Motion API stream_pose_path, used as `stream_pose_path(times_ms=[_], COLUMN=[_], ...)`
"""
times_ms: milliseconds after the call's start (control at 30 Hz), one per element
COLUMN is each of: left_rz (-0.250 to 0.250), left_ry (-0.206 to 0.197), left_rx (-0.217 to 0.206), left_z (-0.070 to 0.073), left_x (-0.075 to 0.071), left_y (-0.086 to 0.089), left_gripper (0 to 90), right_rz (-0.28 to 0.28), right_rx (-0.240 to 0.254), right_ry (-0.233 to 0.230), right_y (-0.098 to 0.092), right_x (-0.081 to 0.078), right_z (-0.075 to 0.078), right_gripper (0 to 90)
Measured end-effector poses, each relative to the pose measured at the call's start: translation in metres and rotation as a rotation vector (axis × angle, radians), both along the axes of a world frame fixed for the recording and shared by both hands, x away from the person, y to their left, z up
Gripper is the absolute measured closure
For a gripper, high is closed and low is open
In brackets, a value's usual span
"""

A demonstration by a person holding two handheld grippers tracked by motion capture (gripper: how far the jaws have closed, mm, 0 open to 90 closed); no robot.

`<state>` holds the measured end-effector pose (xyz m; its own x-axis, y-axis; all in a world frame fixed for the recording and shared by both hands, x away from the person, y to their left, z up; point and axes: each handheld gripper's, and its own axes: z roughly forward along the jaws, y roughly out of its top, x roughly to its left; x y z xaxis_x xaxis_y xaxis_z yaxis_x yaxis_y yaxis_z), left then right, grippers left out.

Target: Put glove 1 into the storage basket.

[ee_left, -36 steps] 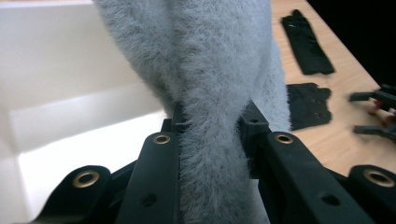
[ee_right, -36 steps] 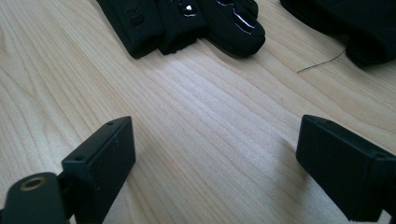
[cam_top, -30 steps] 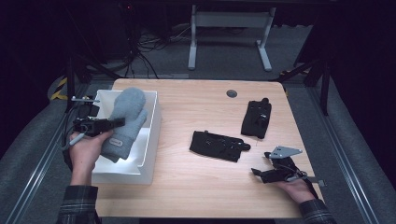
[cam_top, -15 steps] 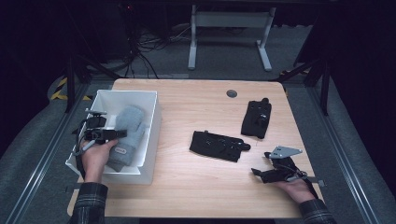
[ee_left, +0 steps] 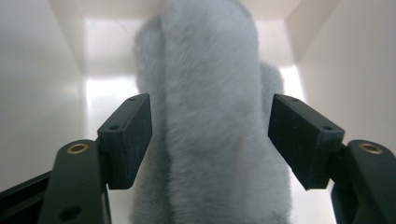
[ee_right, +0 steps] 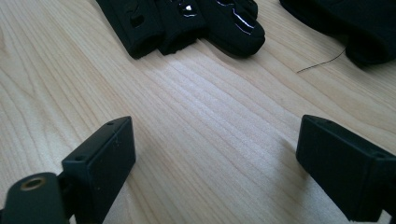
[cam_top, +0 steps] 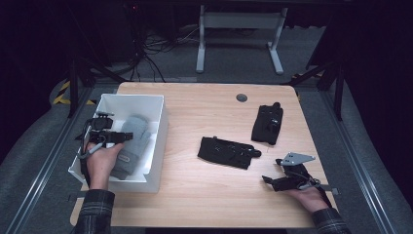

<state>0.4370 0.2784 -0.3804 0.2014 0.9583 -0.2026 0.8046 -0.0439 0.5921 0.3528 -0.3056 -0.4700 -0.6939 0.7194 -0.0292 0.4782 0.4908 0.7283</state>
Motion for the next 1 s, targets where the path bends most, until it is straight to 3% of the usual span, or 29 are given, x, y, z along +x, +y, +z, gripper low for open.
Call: stream_pose_path(times_ms=[200,400,733,1000], left_rz=[-0.042,-0.133,-0.312,-0.446], left_ry=[-0.059,-0.118,-0.175,-0.185], left_rx=[-0.026,-0.049,-0.067,-0.054], left_z=[0.022,0.047,0.076,0.079], left_x=[-0.006,-0.014,-0.028,-0.036], left_y=[-0.006,-0.023,-0.075,-0.121], left_gripper=[28.4,25.3,19.9,16.7], right_rz=[0.0,0.0,0.0,0.0], right_rx=[0.0,0.0,0.0,0.0], right_ry=[0.0,0.0,0.001,0.001], right_y=[0.0,0.0,0.0,0.0], right_x=[0.0,0.0,0.0,0.0], right_z=[0.0,0.0,0.0,0.0], right_gripper=[12.2,12.2,12.2,12.2])
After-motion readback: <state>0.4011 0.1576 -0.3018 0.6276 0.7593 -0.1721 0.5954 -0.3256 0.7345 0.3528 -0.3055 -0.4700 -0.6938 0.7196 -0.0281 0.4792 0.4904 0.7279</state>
